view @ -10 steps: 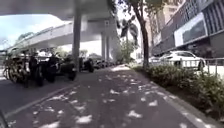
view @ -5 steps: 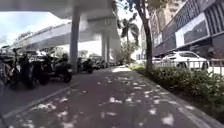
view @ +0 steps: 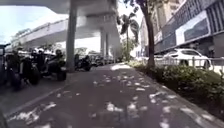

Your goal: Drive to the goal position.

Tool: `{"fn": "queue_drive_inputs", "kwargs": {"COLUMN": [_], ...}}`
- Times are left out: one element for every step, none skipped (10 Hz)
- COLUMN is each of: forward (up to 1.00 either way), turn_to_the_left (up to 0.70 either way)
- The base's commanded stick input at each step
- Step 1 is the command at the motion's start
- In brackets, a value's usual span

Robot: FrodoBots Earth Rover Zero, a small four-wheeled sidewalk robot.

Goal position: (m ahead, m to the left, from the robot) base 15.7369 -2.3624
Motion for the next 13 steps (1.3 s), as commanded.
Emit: {"fn": "queue_drive_inputs", "kwargs": {"forward": [0.7,0.7,0.7,0.7,0.7,0.7,0.7,0.7,0.7,0.7,0.7,0.7,0.7], "turn_to_the_left": [0.0,0.0,0.0,0.0,0.0,0.0,0.0,0.0,0.0,0.0,0.0,0.0,0.0]}}
